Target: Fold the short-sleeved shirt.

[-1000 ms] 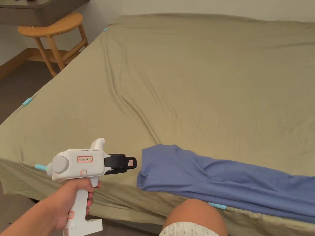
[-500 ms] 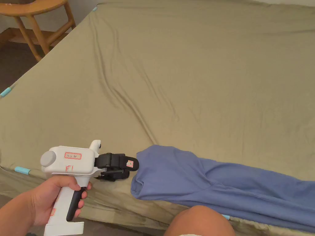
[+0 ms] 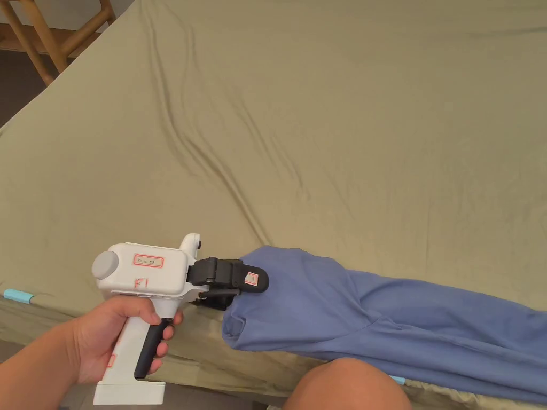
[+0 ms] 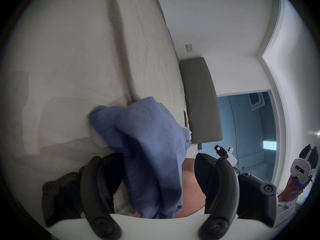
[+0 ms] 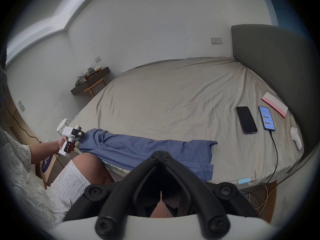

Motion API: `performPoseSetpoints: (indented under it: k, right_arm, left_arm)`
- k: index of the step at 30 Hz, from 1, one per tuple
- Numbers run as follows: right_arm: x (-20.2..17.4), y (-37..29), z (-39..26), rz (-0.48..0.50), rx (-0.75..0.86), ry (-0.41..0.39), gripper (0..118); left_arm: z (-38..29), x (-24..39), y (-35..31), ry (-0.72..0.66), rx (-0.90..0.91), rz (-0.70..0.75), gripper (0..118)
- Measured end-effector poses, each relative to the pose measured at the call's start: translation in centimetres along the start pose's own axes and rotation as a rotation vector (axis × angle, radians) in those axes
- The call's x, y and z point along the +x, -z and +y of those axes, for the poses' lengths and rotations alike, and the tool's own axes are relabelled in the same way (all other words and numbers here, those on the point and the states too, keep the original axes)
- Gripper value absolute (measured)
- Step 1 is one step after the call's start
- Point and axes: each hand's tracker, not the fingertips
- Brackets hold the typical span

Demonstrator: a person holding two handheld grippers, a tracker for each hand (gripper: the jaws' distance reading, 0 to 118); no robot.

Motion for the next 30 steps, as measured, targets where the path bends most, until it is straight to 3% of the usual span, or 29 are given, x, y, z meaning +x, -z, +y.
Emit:
performPoseSetpoints:
  k: [5,7,8,10,30]
  right_arm:
    - [0.1,-0.1,0.1,-0.003,0.004,-0.002,0]
    - [0.2,-0.4,0.2,-0.005,0.006,-0.003,0]
    - [0.3,-0.7,0.1,-0.006,0.010,-0.003,0]
    - [0.5,-1.1,0.1,-0.008,0.019,0.002,0]
    - [1.2,-4.2,-1.0,0.006,0.102,0.011,0]
  left_arm:
    - [0.1,1.2,2.8,0.059,-0.055,0.036,85]
    - [0.5,1.3,3.3,0.058,-0.068,0.032,80]
    - [0.7,1.5,3.4,0.092,-0.065,0.066,68]
    - [0.8,1.9,3.5,0.128,-0.041,0.158,14]
    - [0.3,6.9,-1.4,0.191,0.040,0.274,10]
